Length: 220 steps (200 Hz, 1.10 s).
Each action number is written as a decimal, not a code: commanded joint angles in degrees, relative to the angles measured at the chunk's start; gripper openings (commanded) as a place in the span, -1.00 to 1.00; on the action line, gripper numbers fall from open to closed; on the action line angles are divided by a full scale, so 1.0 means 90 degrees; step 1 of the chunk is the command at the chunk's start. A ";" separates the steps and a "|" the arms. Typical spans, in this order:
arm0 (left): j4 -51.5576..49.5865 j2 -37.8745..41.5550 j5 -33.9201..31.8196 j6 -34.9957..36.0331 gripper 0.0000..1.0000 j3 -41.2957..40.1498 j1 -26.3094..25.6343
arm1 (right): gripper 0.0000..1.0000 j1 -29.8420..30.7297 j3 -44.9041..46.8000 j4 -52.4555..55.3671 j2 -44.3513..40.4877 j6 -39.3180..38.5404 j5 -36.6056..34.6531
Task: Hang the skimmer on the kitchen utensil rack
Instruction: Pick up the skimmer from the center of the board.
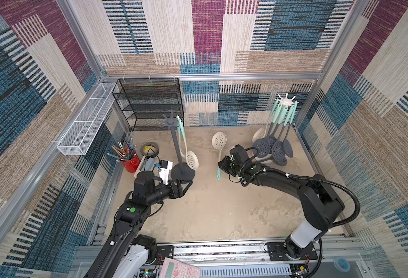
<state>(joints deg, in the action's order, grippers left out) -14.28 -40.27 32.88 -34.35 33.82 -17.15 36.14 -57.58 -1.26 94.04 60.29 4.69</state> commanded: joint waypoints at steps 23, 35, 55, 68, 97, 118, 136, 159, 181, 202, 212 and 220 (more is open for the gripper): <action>0.1392 0.0064 -0.0610 -0.1262 0.44 -0.0489 -0.0492 | -1.00 0.0187 0.0320 -0.1133 -0.0520 0.0969 0.0123; 0.1588 0.0017 -0.0854 -0.1406 0.41 -0.0549 -0.0745 | -1.00 0.0248 0.0343 -0.1216 -0.0573 0.1116 0.0161; 0.2040 -0.0133 -0.1339 -0.1676 0.34 -0.0668 -0.1207 | -1.00 0.0327 0.0491 -0.1437 -0.0676 0.1434 0.0197; 0.2338 -0.0271 -0.1659 -0.1888 0.26 -0.0734 -0.1469 | -1.00 0.0357 0.0537 -0.1495 -0.0752 0.1521 0.0173; 0.3237 -0.0729 -0.2070 -0.2434 0.16 -0.0923 -0.1849 | -1.00 0.0379 0.0675 -0.1618 -0.0984 0.1628 0.0074; 0.3726 -0.1114 -0.2232 -0.2714 0.10 -0.0945 -0.1992 | -1.00 0.0379 0.0737 -0.1661 -0.1083 0.1659 0.0080; 0.4167 -0.1421 -0.2303 -0.2952 0.08 -0.0936 -0.2073 | -1.00 0.0377 0.0867 -0.1783 -0.1170 0.1738 0.0090; 0.4724 -0.1795 -0.2419 -0.3277 0.06 -0.0936 -0.2203 | -1.00 0.0379 0.0963 -0.1877 -0.1256 0.1754 0.0066; 0.5222 -0.2114 -0.2489 -0.3505 0.04 -0.0898 -0.2310 | -1.00 0.0379 0.1061 -0.1970 -0.1345 0.1792 0.0046; 0.5714 -0.2399 -0.2540 -0.3708 0.02 -0.0842 -0.2385 | -1.00 0.0379 0.1101 -0.2019 -0.1397 0.1803 0.0033; 0.5845 -0.2517 -0.2578 -0.3774 0.01 -0.0830 -0.2418 | -1.00 0.0379 0.1095 -0.2037 -0.1425 0.1796 0.0026; 0.5959 -0.2595 -0.2613 -0.3818 0.00 -0.0826 -0.2439 | -1.00 0.0379 0.1094 -0.2048 -0.1433 0.1793 0.0027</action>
<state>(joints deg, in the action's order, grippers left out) 31.33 -61.91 10.74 -66.06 25.76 -38.65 39.42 -47.79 -15.68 81.80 76.25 5.43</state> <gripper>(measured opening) 0.507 0.099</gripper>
